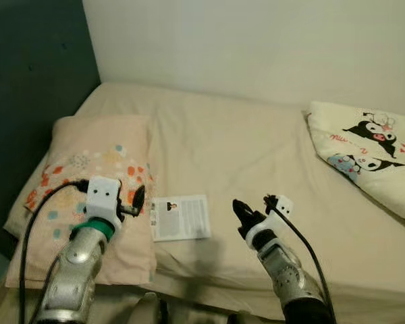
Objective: Clean up the room
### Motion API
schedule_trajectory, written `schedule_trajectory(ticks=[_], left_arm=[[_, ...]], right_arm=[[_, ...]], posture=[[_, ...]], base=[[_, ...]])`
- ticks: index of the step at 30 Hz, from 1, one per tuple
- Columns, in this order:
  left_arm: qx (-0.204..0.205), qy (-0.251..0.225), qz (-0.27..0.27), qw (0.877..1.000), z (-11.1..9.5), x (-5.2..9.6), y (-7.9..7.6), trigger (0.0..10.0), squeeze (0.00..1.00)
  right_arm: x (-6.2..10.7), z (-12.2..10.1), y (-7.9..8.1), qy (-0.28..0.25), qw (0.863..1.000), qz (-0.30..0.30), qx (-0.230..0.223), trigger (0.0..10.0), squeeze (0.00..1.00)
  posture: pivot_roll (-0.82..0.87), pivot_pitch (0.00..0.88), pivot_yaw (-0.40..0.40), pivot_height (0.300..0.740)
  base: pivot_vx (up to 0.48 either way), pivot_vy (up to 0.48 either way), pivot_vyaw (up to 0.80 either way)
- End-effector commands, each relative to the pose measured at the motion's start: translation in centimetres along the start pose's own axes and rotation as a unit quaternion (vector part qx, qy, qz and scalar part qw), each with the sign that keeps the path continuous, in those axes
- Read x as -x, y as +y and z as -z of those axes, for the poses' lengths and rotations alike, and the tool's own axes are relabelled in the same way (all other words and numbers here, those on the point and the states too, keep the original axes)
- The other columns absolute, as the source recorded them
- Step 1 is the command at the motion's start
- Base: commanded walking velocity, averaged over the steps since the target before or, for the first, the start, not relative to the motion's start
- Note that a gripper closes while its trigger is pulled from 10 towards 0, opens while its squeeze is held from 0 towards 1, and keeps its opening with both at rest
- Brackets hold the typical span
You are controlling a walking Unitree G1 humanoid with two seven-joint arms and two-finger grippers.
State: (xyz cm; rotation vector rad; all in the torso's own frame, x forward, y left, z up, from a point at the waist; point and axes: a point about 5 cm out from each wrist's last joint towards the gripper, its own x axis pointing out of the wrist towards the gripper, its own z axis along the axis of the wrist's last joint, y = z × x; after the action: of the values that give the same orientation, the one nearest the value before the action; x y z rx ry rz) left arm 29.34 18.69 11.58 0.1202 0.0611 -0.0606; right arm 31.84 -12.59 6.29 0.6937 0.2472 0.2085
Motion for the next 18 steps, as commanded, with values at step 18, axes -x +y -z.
schedule_trajectory(ticks=[18], left_arm=[[-0.01,0.041,-0.015,0.999,1.6,-0.6,-0.2,10.0,0.0]], right_arm=[[-0.3,0.9,-0.7,0.045,0.999,0.003,0.026,10.0,0.0]], posture=[[0.14,0.0,-0.031,0.611]], base=[[0.0,0.0,0.0]])
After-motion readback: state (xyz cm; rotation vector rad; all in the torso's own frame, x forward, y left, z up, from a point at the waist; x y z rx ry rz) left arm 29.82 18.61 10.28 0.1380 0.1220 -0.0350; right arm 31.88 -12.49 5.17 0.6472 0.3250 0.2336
